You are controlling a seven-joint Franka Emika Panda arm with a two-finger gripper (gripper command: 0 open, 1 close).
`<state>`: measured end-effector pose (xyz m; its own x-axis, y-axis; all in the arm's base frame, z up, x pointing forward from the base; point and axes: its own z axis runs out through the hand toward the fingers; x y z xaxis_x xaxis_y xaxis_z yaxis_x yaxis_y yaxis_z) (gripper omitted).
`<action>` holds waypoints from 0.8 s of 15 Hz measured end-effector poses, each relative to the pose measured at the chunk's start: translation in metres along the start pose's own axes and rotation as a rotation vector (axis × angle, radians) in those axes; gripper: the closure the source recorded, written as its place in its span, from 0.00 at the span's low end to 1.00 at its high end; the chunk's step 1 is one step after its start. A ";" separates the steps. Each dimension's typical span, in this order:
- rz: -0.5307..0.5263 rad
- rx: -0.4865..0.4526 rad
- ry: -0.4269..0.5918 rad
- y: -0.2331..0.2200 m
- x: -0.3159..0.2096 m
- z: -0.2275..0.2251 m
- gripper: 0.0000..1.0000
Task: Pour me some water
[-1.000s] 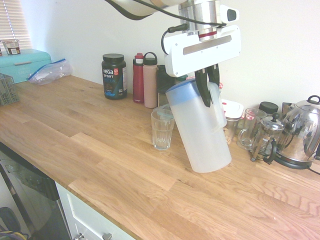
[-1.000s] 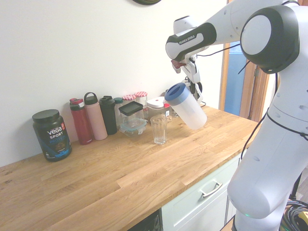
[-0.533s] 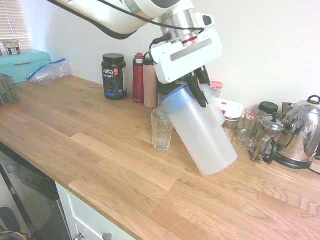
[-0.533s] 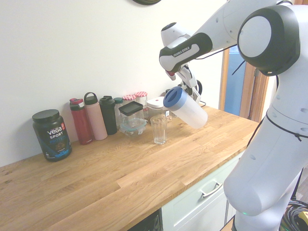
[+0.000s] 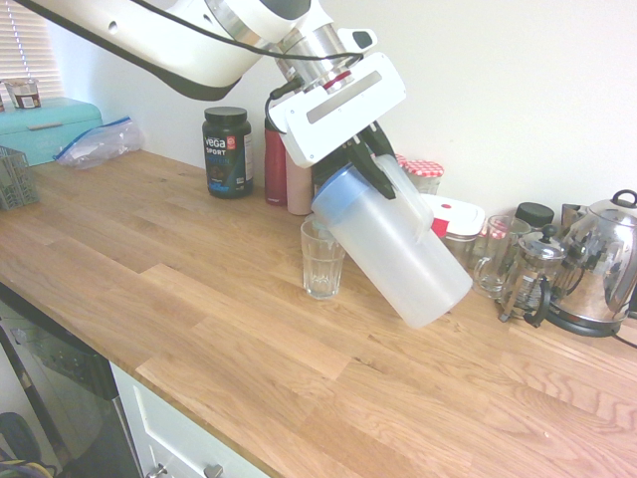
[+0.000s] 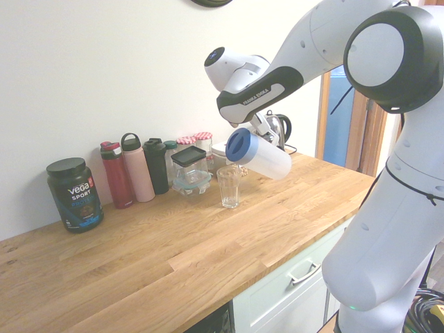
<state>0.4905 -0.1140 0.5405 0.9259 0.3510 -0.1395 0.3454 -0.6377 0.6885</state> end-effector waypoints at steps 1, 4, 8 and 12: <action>-0.011 -0.019 -0.007 -0.002 0.000 0.000 1.00; -0.030 -0.066 -0.023 -0.004 -0.004 0.000 1.00; -0.034 -0.122 -0.036 -0.003 -0.004 0.000 1.00; -0.060 -0.177 -0.065 -0.013 -0.005 0.011 1.00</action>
<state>0.4834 -0.1150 0.5243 0.9142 0.3366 -0.2257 0.3736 -0.4843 0.7911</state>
